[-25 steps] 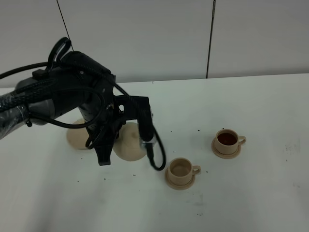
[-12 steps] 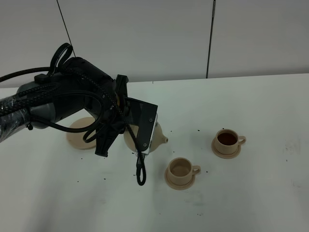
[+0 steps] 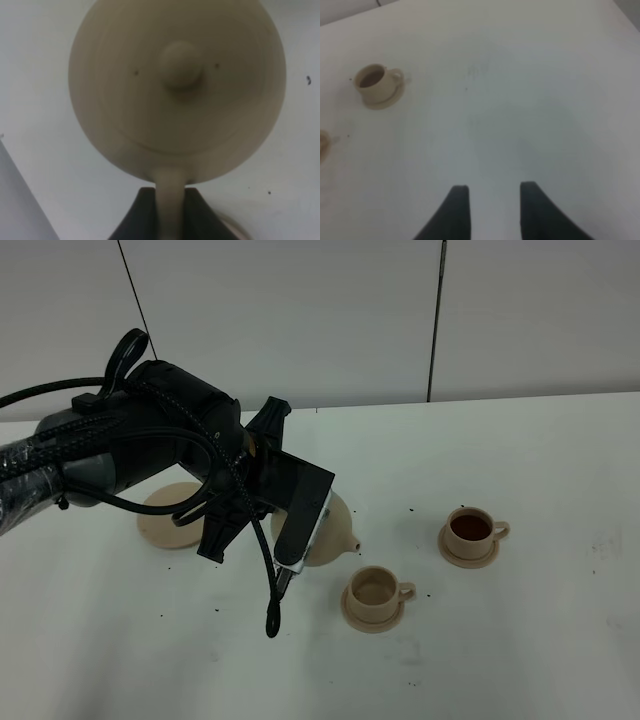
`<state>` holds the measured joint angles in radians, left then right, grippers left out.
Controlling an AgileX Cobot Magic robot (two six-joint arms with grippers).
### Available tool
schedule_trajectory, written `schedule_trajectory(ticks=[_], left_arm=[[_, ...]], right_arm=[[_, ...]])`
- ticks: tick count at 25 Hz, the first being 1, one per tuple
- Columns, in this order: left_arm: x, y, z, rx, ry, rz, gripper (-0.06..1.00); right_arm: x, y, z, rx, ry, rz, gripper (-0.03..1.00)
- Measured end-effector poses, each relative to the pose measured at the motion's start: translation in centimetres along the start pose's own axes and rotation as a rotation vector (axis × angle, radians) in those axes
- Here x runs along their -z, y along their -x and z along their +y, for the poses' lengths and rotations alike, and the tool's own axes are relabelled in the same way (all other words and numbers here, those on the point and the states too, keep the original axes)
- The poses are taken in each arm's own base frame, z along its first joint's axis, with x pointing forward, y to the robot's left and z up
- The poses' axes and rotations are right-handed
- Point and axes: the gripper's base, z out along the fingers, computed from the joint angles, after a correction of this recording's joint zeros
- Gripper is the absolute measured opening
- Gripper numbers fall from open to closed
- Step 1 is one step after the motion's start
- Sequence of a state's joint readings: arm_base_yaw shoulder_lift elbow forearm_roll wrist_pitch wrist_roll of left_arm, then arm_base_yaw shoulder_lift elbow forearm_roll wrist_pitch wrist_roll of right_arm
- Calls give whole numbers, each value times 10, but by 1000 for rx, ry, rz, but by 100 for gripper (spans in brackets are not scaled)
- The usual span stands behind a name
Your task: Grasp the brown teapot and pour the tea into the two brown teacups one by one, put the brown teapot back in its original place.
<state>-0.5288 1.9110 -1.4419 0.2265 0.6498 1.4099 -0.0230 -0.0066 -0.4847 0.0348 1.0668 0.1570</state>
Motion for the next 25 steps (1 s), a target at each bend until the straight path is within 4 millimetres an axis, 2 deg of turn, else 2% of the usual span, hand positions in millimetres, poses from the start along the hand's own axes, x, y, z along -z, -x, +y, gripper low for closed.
schedule_trajectory(ticks=[7, 18, 25], left_arm=[[-9, 3, -1, -61, -10, -9, 17], [-11, 5, 2, -132, 31, -15, 17], [-24, 12, 1, -165, 20, -18, 17]], right_arm=[[0, 0, 0, 0, 0, 0, 24], [0, 0, 0, 0, 0, 0, 24], [0, 0, 0, 0, 0, 0, 24]])
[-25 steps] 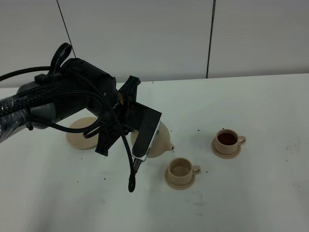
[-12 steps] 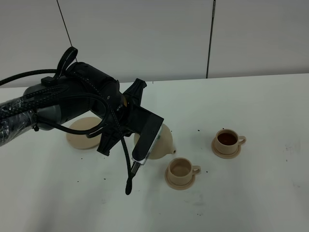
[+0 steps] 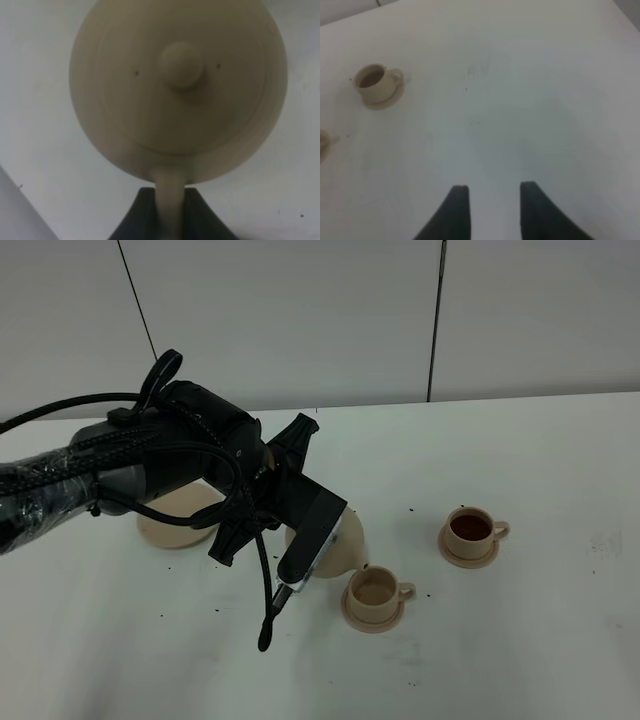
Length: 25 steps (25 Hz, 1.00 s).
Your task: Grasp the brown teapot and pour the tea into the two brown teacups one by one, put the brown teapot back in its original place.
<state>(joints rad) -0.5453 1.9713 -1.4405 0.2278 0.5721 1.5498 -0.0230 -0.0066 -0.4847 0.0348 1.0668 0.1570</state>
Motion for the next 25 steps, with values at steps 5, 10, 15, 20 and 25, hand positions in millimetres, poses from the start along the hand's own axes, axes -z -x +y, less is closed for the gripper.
schedule_trajectory(ticks=[5, 10, 15, 20, 25], left_arm=[[0, 0, 1, -18, 12, 1, 17], [0, 1, 3, -68, 31, 2, 17], [-4, 4, 4, -97, 39, 7, 17], [-5, 7, 4, -130, 40, 20, 17], [-5, 7, 5, -152, 48, 24, 17]], right_arm=[[0, 0, 0, 0, 0, 0, 24], [0, 0, 0, 0, 0, 0, 24], [0, 0, 0, 0, 0, 0, 24], [0, 0, 0, 0, 0, 0, 24], [0, 0, 0, 0, 0, 0, 24]])
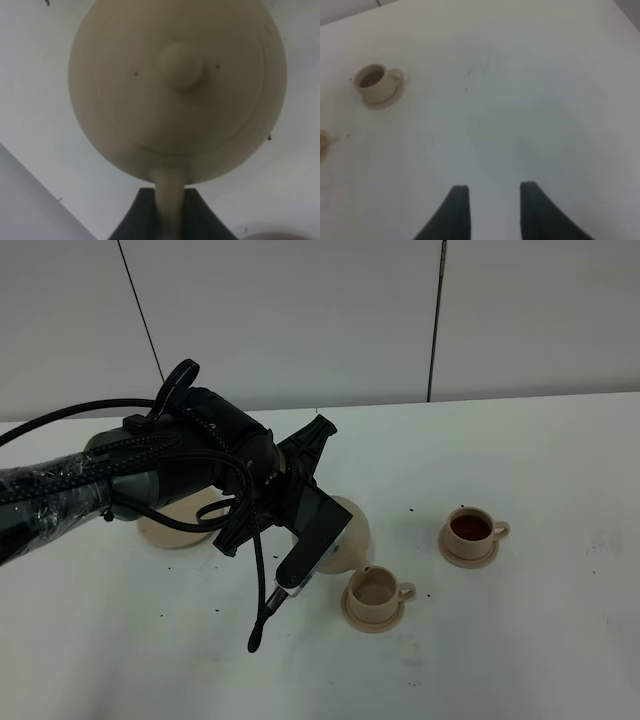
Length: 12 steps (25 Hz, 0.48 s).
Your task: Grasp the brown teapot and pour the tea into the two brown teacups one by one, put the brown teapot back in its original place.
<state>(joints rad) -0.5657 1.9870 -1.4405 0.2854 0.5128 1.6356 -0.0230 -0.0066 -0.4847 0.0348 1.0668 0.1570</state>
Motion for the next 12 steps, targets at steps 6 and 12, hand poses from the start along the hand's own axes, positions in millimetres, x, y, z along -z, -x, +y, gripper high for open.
schedule_trajectory(ticks=[6, 12], left_arm=[[0, 0, 0, -57, 4, 0, 17], [0, 2, 3, -120, 26, 1, 17]], right_arm=[[0, 0, 0, 0, 0, 0, 24], [0, 0, 0, 0, 0, 0, 24]])
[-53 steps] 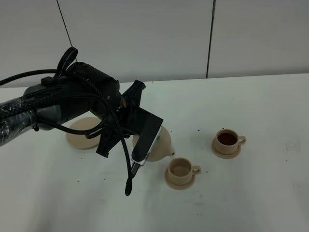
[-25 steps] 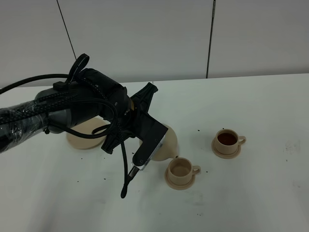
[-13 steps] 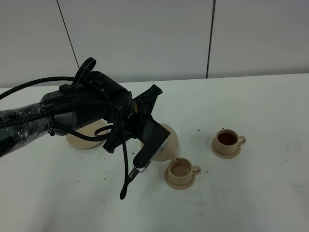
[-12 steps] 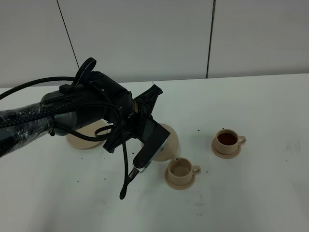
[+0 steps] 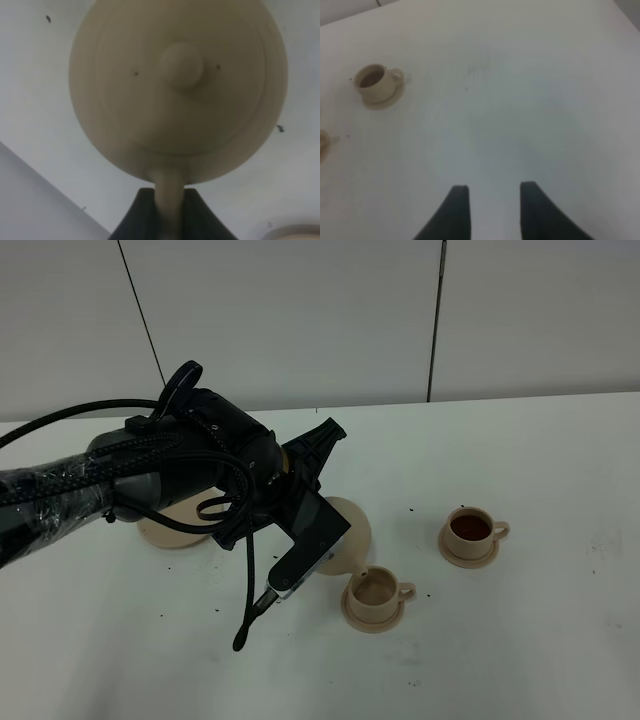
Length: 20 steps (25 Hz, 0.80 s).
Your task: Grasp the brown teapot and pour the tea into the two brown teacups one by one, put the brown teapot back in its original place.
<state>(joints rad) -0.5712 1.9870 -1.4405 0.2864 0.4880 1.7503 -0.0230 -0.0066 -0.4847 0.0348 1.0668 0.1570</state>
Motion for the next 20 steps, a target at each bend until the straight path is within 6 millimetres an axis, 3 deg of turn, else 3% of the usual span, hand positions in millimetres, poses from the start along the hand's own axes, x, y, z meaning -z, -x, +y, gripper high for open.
schedule_trajectory(ticks=[20], left_arm=[[0, 1, 3, -104, 31, 5, 17]], right_arm=[[0, 0, 0, 0, 0, 0, 24]])
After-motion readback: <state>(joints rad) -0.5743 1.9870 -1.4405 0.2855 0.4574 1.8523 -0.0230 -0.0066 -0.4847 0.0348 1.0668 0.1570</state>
